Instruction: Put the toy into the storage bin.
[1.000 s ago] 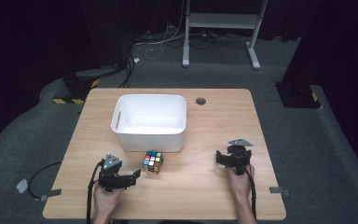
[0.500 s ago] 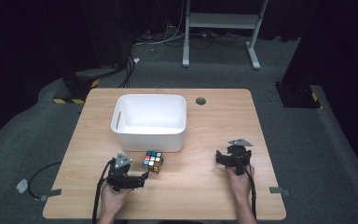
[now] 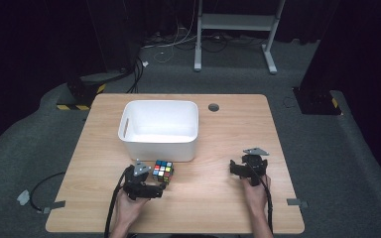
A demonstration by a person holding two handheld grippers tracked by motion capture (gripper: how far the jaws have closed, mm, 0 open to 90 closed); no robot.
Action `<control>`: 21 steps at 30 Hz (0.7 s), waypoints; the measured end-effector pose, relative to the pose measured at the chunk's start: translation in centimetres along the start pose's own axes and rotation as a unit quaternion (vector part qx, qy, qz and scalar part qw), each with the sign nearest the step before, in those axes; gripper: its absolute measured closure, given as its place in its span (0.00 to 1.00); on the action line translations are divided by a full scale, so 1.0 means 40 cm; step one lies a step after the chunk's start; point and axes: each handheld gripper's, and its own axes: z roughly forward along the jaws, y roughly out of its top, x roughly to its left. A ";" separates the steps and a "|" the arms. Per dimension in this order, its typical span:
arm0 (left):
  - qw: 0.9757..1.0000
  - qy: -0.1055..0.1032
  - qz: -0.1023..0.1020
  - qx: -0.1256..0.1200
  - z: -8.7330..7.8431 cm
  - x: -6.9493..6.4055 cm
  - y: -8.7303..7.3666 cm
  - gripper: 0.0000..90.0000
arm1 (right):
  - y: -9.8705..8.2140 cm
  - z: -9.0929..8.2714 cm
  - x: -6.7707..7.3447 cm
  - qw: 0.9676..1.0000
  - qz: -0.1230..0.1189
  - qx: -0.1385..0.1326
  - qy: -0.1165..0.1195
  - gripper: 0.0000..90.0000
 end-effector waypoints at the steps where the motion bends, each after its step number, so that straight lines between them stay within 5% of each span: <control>1: 1.000 0.000 0.001 0.000 0.003 -0.002 0.003 0.05 | 0.000 0.000 0.000 1.000 0.000 0.000 0.000 0.16; 21: 1.000 0.022 -0.015 0.011 0.066 -0.024 0.030 0.04 | 0.000 0.000 0.001 1.000 0.002 0.000 -0.001 0.16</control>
